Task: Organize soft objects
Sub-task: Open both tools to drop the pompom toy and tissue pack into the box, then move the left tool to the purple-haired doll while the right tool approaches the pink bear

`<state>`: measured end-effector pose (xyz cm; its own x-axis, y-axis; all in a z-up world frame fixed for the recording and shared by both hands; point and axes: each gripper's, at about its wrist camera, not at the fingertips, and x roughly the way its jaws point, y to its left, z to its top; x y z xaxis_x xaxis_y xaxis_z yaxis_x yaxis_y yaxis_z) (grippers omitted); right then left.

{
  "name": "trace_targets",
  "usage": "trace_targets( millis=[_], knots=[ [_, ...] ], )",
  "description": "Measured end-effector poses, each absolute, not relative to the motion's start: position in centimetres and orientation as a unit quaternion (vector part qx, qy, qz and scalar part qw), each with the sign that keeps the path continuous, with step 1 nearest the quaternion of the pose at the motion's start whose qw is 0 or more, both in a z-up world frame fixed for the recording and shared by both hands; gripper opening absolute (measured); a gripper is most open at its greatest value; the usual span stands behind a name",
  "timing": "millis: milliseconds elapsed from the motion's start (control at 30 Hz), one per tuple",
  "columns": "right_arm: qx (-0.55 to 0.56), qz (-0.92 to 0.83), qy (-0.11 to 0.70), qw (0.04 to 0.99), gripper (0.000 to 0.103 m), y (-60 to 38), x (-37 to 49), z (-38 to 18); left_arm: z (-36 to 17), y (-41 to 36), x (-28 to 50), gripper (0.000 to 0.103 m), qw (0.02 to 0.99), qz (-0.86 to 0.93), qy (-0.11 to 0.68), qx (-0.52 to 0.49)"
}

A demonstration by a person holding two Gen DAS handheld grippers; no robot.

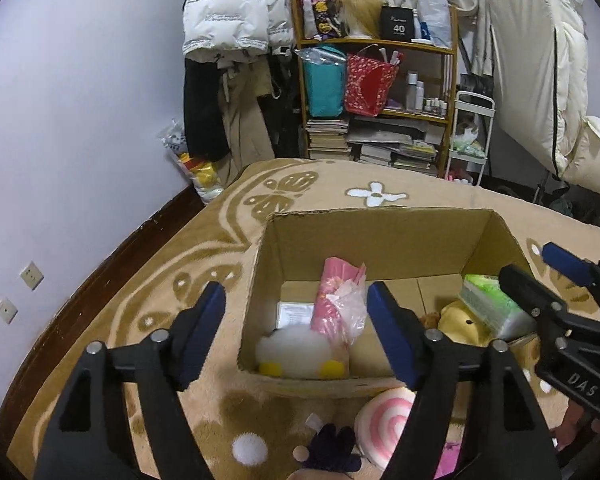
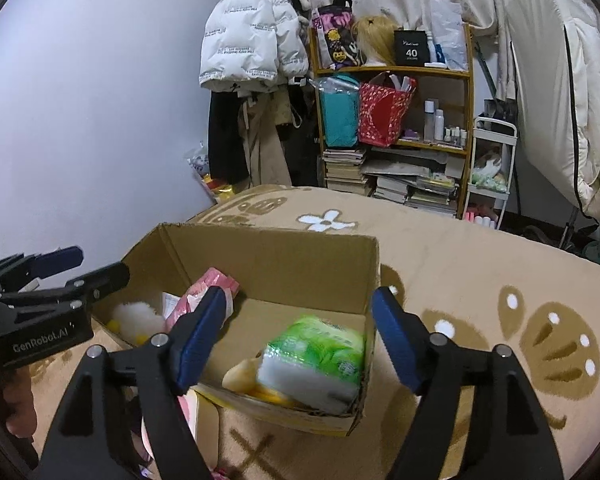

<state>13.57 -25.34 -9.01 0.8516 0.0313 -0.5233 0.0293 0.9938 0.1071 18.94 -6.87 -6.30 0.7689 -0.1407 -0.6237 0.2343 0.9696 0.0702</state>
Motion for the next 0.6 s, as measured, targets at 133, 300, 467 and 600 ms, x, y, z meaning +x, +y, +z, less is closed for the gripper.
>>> trace_targets(
  millis=[133, 300, 467, 600],
  knots=[
    [0.064, -0.015, 0.262, 0.963, 0.101, -25.7, 12.8, -8.2, -5.7, -6.2, 18.5, 0.079, 0.934, -0.107, 0.336, 0.061],
    [0.071, -0.024, 0.262, 0.962, 0.103, -25.6, 11.9, -7.1, -4.2, -5.4, 16.5, 0.092, 0.939, -0.096, 0.322, 0.071],
    [0.065, -0.03, 0.266, 0.961, 0.103, -25.0, 10.5, -6.2, -3.2, -5.0, 14.7, 0.101, 0.939, -0.089, 0.32, 0.09],
    [0.056, -0.036, 0.266, 0.962, 0.103, -24.6, 9.3, -5.6, -2.5, -4.3, 13.5, 0.101, 0.937, -0.091, 0.327, 0.08]
  ],
)
